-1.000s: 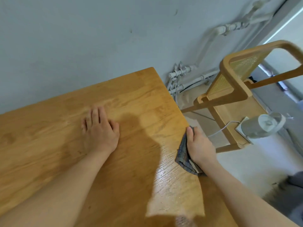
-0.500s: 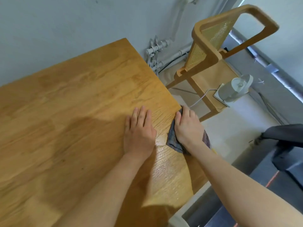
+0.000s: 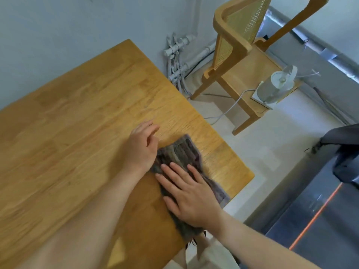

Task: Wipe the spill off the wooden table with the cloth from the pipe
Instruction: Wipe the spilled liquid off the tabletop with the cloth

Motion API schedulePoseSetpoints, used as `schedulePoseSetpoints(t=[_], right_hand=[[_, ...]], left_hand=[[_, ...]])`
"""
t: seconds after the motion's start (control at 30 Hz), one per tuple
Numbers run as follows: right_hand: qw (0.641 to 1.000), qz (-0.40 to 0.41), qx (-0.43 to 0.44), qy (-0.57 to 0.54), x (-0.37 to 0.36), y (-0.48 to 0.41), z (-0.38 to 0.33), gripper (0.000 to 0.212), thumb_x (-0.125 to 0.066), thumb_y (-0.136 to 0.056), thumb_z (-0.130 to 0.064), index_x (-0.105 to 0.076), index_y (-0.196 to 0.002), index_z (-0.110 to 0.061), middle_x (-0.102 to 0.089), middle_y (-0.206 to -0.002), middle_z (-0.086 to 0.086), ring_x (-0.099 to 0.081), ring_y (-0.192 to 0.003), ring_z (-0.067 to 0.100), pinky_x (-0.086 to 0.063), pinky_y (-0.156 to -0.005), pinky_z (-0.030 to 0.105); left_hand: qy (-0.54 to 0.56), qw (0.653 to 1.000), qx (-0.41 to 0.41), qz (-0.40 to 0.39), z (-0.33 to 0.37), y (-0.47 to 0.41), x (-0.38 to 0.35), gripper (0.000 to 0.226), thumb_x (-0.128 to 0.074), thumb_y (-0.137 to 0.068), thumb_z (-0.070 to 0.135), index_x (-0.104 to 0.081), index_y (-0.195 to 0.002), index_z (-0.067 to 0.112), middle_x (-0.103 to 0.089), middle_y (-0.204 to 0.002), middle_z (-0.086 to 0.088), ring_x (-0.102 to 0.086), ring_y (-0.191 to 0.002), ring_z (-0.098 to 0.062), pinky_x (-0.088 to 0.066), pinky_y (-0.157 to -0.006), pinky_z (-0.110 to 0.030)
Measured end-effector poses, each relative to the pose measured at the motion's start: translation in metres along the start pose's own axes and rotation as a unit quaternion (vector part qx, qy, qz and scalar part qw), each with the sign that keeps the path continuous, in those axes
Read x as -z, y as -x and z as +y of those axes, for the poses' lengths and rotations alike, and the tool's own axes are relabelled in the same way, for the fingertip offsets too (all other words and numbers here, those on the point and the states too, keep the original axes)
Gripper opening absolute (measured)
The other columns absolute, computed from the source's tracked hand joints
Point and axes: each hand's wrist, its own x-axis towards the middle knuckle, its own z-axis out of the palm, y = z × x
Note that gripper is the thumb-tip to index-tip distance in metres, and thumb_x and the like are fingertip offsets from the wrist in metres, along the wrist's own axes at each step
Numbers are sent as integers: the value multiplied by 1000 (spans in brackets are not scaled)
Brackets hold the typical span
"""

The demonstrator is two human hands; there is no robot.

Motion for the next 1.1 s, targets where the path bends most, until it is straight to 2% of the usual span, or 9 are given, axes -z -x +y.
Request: schedulePoseSetpoints(t=[0.17, 0.37, 0.5, 0.6, 0.7, 0.83, 0.93, 1.0, 1.1], right_hand=[[985, 19, -172, 2, 34, -24, 106, 58, -23, -102, -50, -15, -156, -29, -11, -164, -4, -4, -151, 17, -16, -119, 50], [922, 102, -372, -23, 14, 7, 85, 63, -17, -101, -44, -19, -155, -12, -18, -162, 9, -14, -149, 28, -17, -119, 45], [842, 203, -489, -104, -8, 32, 49, 63, -22, -101, -38, -21, -152, 0, -17, -160, 19, -13, -148, 35, -12, -121, 46], [734, 294, -546, -278, -22, 34, -3, 63, -32, -105, -27, -3, -153, 1, 0, -162, 19, -9, -149, 32, -17, -117, 33], [630, 325, -590, -386, -34, 30, -70, 62, -32, -105, -25, -1, -153, 1, -20, -158, 21, -29, -142, 33, -31, -108, 30], [571, 311, -631, -423, -45, 28, -152, 51, -31, -104, -26, -19, -147, 0, -49, -133, 22, -53, -117, 38, -42, -85, 32], [547, 218, -652, -477, -46, 38, -192, 38, -30, -105, -26, -30, -137, -7, -54, -116, 9, -56, -111, 34, -37, -80, 29], [540, 158, -651, -509, -41, 52, -207, 17, -32, -105, -17, -43, -115, -9, -52, -103, 6, -56, -104, 31, -35, -79, 28], [527, 171, -628, -546, -11, 80, -208, 28, -38, -95, 4, -41, -72, -11, -42, -72, 6, -45, -68, 22, -34, -64, 30]], left_hand=[[-115, 992, -31, -37, 0, 27, -9, 37, -48, -94, 19, -57, -129, 20, -41, -148, -1, -30, -139, -19, -26, -114, -41], [-195, 974, -80, -79, -5, 54, -25, 49, -40, -98, 27, -35, -146, 20, -21, -158, -3, -12, -147, -21, -14, -118, -42], [-155, 979, -102, -90, -10, 76, -22, 47, -45, -97, 21, -41, -143, 19, -28, -155, -6, -18, -145, -25, -20, -116, -51], [-125, 978, -106, -131, -20, 105, -16, 47, -42, -98, 24, -36, -145, 23, -19, -159, 1, -10, -147, -18, -14, -119, -41], [-132, 974, -99, -158, -36, 139, -7, 50, -35, -100, 25, -27, -149, 25, -11, -160, 7, -3, -147, -12, -10, -120, -35], [-108, 971, -128, -170, -57, 178, 14, 51, -37, -97, 21, -33, -148, 18, -16, -160, 1, -7, -147, -13, -8, -119, -30], [-128, 962, -115, -210, -58, 202, 27, 53, -38, -97, 17, -29, -149, 20, -8, -161, 2, 0, -147, -14, -7, -119, -29], [-125, 956, -102, -245, -53, 215, 36, 51, -38, -97, 17, -33, -147, 21, -7, -161, 2, 1, -147, -15, -8, -119, -31], [-47, 955, -55, -287, -38, 226, 53, 40, -40, -97, 20, -52, -135, 23, -35, -151, 3, -30, -137, -12, -25, -112, -28]])
